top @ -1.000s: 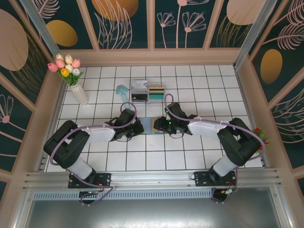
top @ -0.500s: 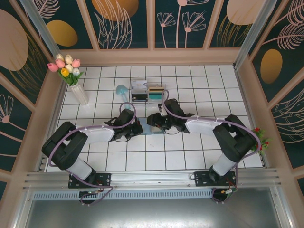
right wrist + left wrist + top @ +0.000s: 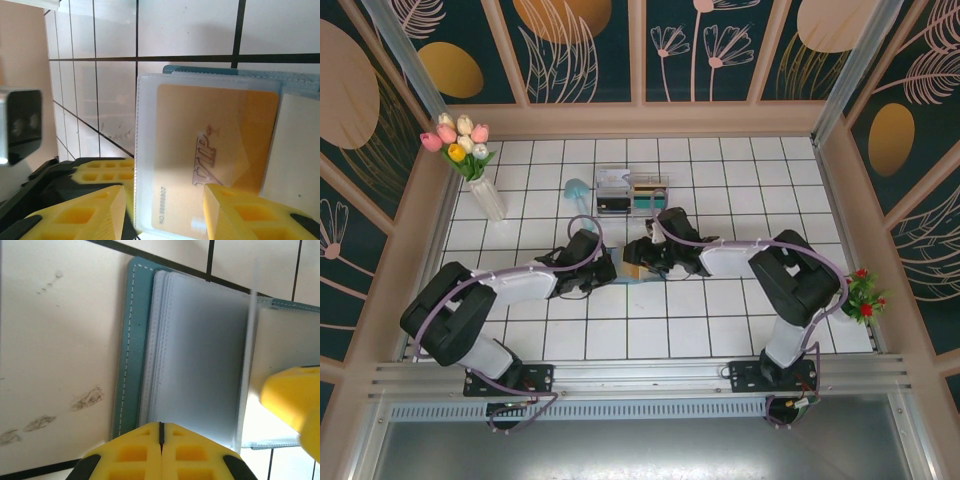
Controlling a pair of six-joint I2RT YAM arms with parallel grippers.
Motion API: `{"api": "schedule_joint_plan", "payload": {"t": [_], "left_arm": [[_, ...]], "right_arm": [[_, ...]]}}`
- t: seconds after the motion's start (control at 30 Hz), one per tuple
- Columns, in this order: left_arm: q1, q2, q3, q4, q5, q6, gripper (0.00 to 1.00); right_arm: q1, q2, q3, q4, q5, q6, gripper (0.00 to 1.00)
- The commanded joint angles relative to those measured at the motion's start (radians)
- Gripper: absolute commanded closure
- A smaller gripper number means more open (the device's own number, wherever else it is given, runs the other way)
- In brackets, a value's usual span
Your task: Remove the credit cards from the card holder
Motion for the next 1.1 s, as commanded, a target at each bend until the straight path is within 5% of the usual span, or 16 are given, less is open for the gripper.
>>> {"api": "schedule_joint_plan", "payload": {"t": [0.0, 0.17, 0.37, 0.5, 0.73, 1.07], "left_arm": [[-0.005, -0.056, -0.025, -0.064, -0.059, -0.018, 1.00], [-0.004, -0.144, -0.047, -0.076, -0.103, -0.029, 1.00], [-0.004, -0.202, -0.031, 0.025, -0.023, 0.019, 1.00], [-0.004, -0.136, -0.004, 0.081, 0.018, 0.022, 1.00], [-0.004, 0.021, 0.072, 0.024, -0.075, 0.004, 1.00], [-0.004, 0.096, 0.076, 0.009, -0.060, 0.004, 1.00]], "right_arm": [[-0.001, 0.032, 0.031, 0.033, -0.016, 0.022, 0.54], [-0.008, 0.035, 0.028, 0.035, -0.023, 0.032, 0.56], [-0.040, -0.064, -0.011, 0.015, 0.017, 0.030, 0.56], [-0.063, -0.091, -0.050, -0.010, 0.039, 0.024, 0.57], [-0.063, -0.045, -0.045, -0.069, 0.050, 0.008, 0.71], [-0.063, 0.026, -0.004, -0.108, 0.037, -0.018, 0.74]]}}
